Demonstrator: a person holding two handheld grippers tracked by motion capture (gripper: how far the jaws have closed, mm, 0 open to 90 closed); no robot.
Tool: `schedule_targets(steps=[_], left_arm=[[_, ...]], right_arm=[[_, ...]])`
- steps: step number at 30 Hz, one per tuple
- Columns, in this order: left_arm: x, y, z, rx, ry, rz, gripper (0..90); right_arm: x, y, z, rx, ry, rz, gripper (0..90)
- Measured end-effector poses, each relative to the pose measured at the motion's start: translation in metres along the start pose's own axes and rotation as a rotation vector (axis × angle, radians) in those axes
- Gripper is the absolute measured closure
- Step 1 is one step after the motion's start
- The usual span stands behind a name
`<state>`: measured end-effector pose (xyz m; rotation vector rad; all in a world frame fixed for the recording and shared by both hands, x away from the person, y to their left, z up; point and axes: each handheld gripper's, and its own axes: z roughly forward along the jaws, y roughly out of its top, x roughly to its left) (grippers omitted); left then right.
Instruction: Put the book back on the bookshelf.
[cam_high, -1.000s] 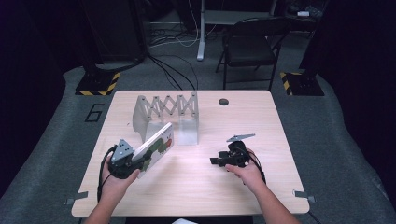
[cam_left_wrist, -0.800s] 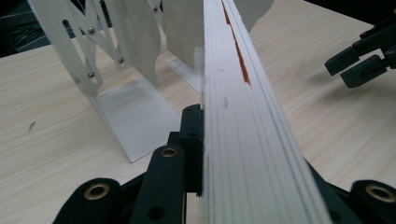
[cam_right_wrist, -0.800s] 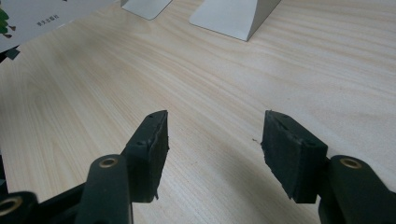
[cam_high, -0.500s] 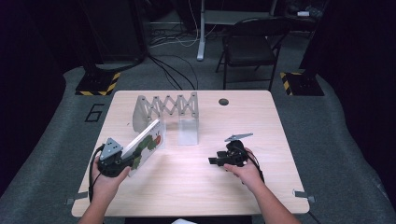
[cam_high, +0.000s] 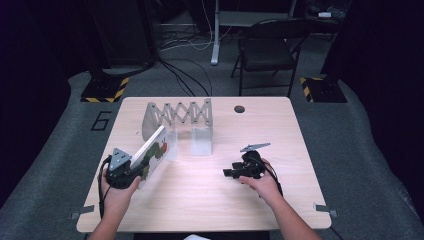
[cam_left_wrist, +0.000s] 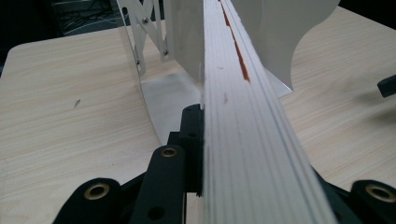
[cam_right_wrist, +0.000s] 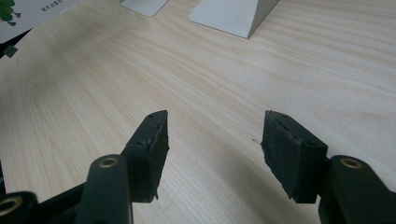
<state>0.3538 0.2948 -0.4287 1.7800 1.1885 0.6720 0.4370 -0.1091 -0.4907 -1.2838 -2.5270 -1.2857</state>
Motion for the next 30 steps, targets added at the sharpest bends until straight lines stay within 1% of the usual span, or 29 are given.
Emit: schedule_targets(steps=[1, 2, 3, 5, 11, 14, 20, 22, 23, 25, 26, 29, 30], left_arm=[[-0.001, 0.0, 0.001, -0.002, 0.006, -0.005, 75.6], [-0.002, 0.001, 0.002, -0.002, 0.015, -0.019, 75.6], [-0.002, 0.002, 0.003, 0.001, 0.018, -0.02, 75.6], [-0.003, 0.003, 0.006, -0.005, 0.041, -0.039, 75.6], [-0.002, 0.006, 0.017, -0.002, 0.084, -0.064, 75.6], [-0.003, 0.008, 0.023, -0.013, 0.107, -0.076, 75.6], [-0.004, 0.015, 0.035, -0.028, 0.122, -0.102, 75.6], [-0.005, 0.018, 0.039, -0.031, 0.129, -0.103, 75.6], [-0.005, 0.019, 0.041, -0.038, 0.133, -0.104, 75.6], [-0.005, 0.022, 0.043, -0.034, 0.134, -0.099, 75.6], [-0.005, 0.023, 0.045, -0.039, 0.14, -0.101, 75.6], [-0.003, 0.027, 0.05, -0.03, 0.149, -0.099, 75.6], [-0.003, 0.028, 0.051, -0.03, 0.154, -0.102, 75.6]], right_arm=[[0.0, 0.0, 0.0, 0.0, 0.0, -0.003, 41.1], [0.0, 0.0, 0.001, 0.001, -0.001, -0.003, 41.1], [0.0, 0.0, 0.001, 0.001, -0.001, -0.005, 41.0], [0.0, 0.0, 0.001, 0.0, -0.003, -0.004, 40.9], [0.001, 0.0, 0.001, -0.001, -0.001, 0.002, 40.9], [0.002, -0.001, 0.001, 0.0, 0.004, 0.007, 40.9], [0.001, -0.001, 0.002, 0.003, 0.004, 0.004, 40.9], [0.001, -0.001, 0.003, 0.006, 0.004, 0.011, 40.9], [0.001, -0.001, 0.003, 0.006, 0.004, 0.008, 40.9], [0.001, -0.001, 0.003, 0.006, 0.004, 0.005, 40.9], [0.001, -0.001, 0.003, 0.006, 0.004, 0.006, 40.9], [0.001, -0.001, 0.004, 0.009, 0.006, 0.006, 41.0], [0.0, -0.001, 0.004, 0.005, 0.008, -0.003, 40.9]])
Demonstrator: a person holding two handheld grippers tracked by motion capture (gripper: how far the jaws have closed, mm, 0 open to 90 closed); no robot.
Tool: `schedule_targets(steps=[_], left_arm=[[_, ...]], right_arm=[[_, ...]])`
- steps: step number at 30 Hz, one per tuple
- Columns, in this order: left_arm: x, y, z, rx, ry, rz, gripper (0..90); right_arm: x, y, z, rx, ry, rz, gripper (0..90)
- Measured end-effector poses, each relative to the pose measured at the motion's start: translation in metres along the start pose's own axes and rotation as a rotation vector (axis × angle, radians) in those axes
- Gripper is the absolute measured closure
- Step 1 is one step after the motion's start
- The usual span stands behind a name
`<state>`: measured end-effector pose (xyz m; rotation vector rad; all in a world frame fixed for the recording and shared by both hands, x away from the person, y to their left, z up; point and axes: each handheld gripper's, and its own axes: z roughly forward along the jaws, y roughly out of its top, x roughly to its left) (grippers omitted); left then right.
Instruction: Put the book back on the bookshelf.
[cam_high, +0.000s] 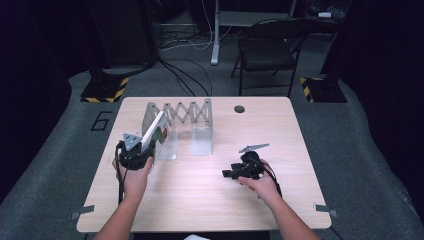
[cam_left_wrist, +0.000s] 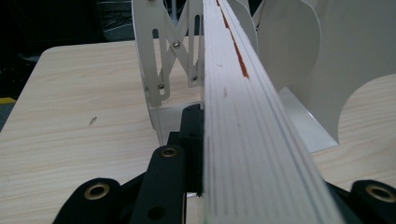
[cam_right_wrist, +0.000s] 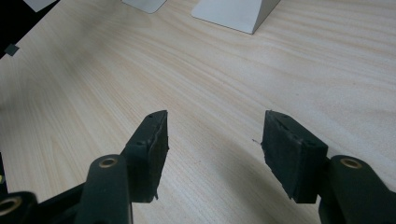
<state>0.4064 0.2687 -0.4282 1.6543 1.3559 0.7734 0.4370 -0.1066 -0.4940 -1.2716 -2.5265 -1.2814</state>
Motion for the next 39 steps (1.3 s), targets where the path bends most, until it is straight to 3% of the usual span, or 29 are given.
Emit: schedule_targets(steps=[21, 24, 28, 29, 32, 39], left_arm=[[-0.001, 0.001, 0.028, 0.007, 0.022, -0.011, 75.6], [0.0, -0.001, 0.032, 0.021, 0.025, 0.002, 75.5], [0.001, -0.006, 0.038, 0.018, 0.033, -0.016, 75.6], [0.002, -0.007, 0.038, 0.044, 0.027, -0.002, 75.5], [0.004, -0.01, 0.04, 0.051, 0.028, -0.008, 75.5], [0.003, -0.012, 0.042, 0.038, 0.034, -0.009, 75.5]], right_arm=[[0.0, -0.001, 0.002, 0.014, 0.001, 0.015, 41.0], [0.001, -0.001, 0.003, 0.017, 0.005, 0.013, 40.9], [0.0, -0.001, 0.003, 0.017, 0.006, 0.014, 40.9], [0.0, -0.001, 0.003, 0.016, 0.006, 0.014, 40.9], [0.0, -0.001, 0.003, 0.016, 0.006, 0.014, 40.9], [0.001, -0.001, 0.003, 0.018, 0.005, 0.017, 40.9]])
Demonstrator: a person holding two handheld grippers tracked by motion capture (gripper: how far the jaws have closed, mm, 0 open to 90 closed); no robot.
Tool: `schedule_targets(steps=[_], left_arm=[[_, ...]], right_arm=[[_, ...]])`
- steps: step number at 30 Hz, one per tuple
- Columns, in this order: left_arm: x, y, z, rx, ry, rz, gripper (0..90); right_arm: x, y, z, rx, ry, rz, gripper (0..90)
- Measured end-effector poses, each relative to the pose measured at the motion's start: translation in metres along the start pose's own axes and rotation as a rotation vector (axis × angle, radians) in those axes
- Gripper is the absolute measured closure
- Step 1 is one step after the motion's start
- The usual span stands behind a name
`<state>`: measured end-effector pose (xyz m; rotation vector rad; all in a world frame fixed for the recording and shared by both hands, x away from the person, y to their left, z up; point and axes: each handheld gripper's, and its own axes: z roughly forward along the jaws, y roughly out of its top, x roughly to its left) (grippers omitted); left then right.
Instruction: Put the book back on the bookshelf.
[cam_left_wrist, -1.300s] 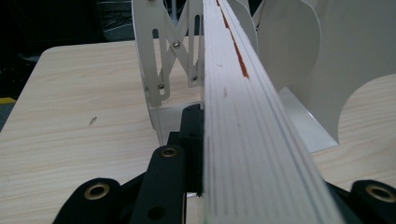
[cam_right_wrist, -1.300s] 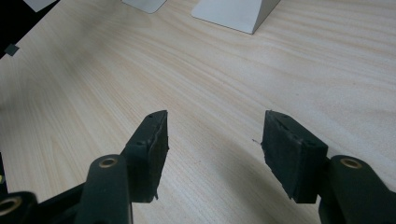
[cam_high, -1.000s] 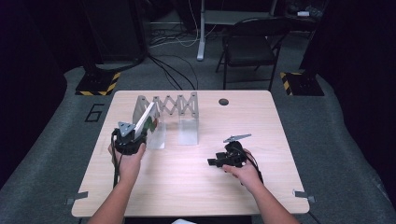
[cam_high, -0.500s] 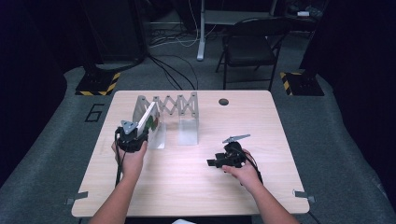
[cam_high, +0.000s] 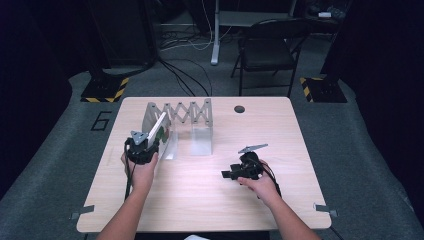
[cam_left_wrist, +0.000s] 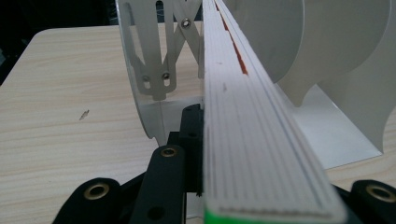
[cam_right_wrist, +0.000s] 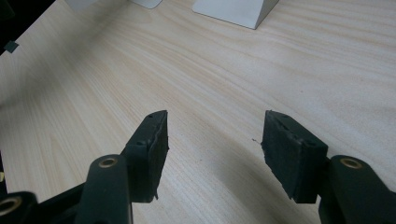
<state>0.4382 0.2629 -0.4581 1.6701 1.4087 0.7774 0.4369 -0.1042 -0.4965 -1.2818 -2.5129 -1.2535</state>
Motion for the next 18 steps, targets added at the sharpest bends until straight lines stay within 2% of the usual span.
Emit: schedule_targets(steps=[2, 11, 18], left_arm=[[-0.001, -0.0011, 0.0009, 0.003, 0.004, 0.018, 75.5], [-0.0041, -0.001, 0.0044, 0.011, 0.014, 0.018, 75.4], [-0.0061, -0.002, 0.0087, 0.027, 0.021, 0.037, 75.0]], right_arm=[[0.0002, -0.0001, 0.0, 0.001, 0.0, -0.001, 40.9], [-0.0002, 0.0, -0.0003, -0.002, 0.001, -0.003, 40.9], [0.0002, 0.0, -0.0002, 0.0, 0.001, -0.001, 41.0]])
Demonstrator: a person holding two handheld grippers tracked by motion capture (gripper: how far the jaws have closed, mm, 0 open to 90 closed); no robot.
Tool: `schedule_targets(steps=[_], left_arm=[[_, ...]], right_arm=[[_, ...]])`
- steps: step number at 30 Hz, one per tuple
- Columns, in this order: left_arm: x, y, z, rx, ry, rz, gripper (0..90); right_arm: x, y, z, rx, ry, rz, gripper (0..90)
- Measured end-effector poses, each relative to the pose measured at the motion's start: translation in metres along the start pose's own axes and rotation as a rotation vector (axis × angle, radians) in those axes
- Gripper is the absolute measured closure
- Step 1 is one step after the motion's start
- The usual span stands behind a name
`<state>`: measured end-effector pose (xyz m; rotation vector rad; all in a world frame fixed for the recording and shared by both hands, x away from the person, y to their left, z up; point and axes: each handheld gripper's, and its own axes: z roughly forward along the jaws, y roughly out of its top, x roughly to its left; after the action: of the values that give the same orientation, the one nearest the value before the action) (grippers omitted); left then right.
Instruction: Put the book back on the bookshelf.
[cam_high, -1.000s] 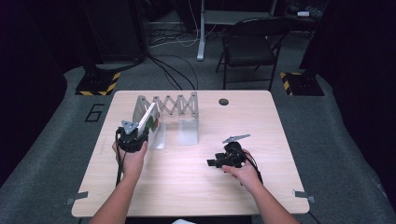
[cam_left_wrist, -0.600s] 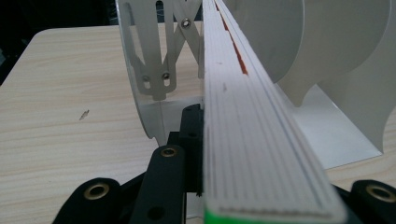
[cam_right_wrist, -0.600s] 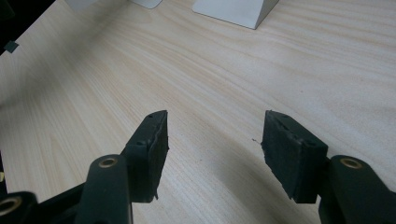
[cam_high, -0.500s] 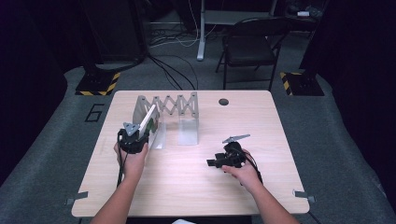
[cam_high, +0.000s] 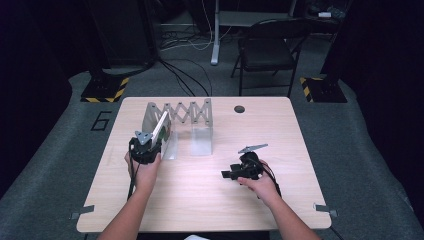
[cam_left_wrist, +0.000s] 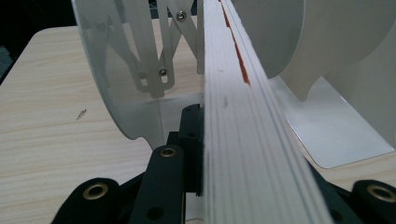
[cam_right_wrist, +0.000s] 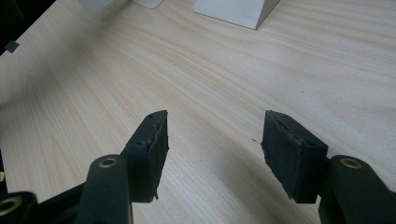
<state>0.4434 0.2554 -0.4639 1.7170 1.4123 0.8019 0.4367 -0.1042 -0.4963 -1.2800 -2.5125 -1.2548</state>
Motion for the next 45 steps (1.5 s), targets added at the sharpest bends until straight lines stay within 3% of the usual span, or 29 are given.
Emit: schedule_targets(steps=[4, 9, 18, 20, 38, 45], left_arm=[[0.0, -0.001, 0.004, 0.023, 0.002, -0.011, 74.2], [-0.003, -0.001, 0.007, 0.043, 0.006, 0.006, 73.6], [-0.006, 0.005, 0.002, -0.015, 0.026, 0.027, 67.7], [-0.006, 0.008, -0.001, -0.002, 0.022, 0.032, 65.6], [-0.004, 0.025, -0.025, -0.086, 0.034, 0.068, 65.6], [-0.005, 0.028, -0.031, -0.1, 0.018, 0.065, 65.2]], right_arm=[[-0.001, 0.0, 0.0, -0.003, 0.001, -0.002, 40.9], [0.0, 0.0, 0.0, 0.0, 0.0, 0.0, 40.9], [-0.001, 0.0, -0.001, -0.003, 0.001, -0.003, 40.9], [-0.001, 0.0, -0.001, -0.004, 0.001, -0.003, 40.9], [0.0, 0.0, -0.001, -0.003, -0.003, -0.007, 40.8], [0.0, 0.0, -0.001, -0.004, -0.003, -0.003, 40.8]])
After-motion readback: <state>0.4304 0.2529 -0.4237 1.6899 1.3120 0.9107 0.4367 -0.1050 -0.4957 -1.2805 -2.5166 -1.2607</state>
